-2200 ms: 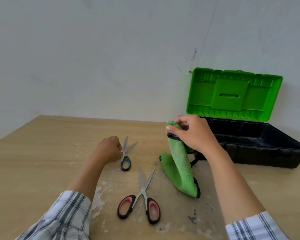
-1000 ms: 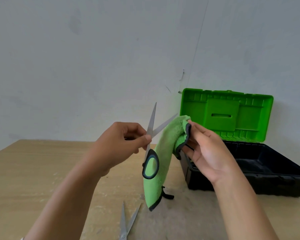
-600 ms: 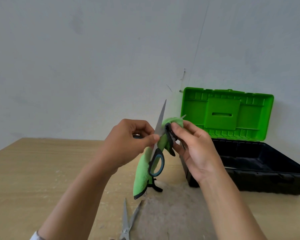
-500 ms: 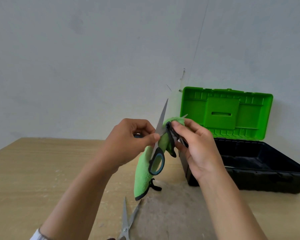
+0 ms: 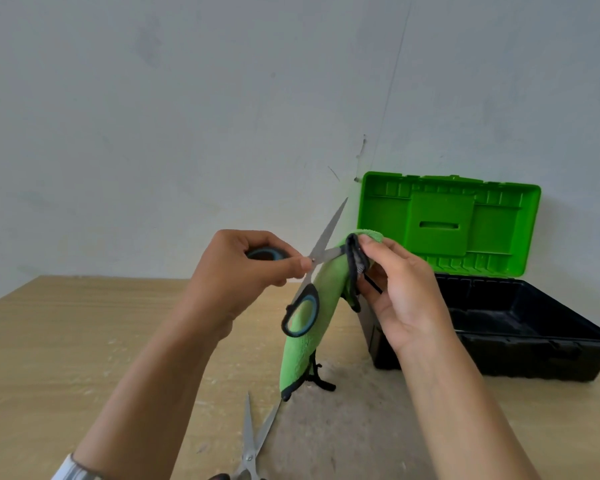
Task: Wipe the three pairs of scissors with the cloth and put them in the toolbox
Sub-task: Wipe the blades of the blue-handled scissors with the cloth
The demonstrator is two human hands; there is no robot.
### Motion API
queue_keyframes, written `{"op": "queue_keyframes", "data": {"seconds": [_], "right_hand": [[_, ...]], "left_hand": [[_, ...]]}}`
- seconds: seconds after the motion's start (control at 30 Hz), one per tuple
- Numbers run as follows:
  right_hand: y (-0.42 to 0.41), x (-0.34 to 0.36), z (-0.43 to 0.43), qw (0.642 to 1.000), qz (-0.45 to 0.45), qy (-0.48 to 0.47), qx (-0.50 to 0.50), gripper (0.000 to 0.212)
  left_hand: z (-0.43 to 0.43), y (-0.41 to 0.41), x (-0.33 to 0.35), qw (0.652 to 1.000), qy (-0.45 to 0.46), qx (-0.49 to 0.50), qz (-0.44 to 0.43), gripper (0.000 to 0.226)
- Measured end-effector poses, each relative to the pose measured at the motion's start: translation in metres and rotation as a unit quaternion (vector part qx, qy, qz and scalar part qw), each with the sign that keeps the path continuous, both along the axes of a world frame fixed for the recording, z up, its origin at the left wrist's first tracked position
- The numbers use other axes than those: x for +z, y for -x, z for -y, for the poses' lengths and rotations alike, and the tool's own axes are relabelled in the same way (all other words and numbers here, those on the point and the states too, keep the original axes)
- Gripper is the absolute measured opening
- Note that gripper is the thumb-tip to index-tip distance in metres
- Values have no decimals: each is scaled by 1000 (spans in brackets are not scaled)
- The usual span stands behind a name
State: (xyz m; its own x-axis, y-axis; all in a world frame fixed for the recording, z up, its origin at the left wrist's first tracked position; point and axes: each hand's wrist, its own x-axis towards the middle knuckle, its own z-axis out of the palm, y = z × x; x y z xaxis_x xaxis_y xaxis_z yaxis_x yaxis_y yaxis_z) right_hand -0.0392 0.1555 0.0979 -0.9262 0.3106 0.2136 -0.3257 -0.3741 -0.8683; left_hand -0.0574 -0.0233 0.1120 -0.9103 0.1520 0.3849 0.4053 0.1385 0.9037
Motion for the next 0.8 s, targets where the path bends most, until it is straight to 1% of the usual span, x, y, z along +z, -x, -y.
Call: {"op": "queue_keyframes", "data": {"seconds": [0.1,0.17,0.2,0.3,0.37,0.47,0.57,0.67,0.8], "right_hand": [[1,1,3,999,-3,38,-1,22],[1,2,4,997,-8,71,1,21],[1,3,4,996,-10,84,1,20],[1,3,4,996,-10,92,4,17],[1,2,5,996,-8,85,11,17],[-2,3,1,998,-2,48,33,27],[-6,6,-6,999,6,-18,48,34],[-9,9,-10,997,12,-68,47,27],[-12,12,-15,989,8,-146,35,10]], "left_hand": [[-1,3,-1,993,-95,-9,70,20],[-3,4,-1,976,-171,-39,126,24],[-5,3,-2,970,-190,-48,143,26],[-12,0,-3,969,-189,-66,148,21],[-14,-1,-3,964,-207,-66,151,21],[-12,-2,-1,957,-241,-59,146,13],[-11,-2,1,951,-277,-58,124,8],[-11,-1,2,946,-297,-57,116,7],[-7,4,5,940,-319,-45,109,8]]}}
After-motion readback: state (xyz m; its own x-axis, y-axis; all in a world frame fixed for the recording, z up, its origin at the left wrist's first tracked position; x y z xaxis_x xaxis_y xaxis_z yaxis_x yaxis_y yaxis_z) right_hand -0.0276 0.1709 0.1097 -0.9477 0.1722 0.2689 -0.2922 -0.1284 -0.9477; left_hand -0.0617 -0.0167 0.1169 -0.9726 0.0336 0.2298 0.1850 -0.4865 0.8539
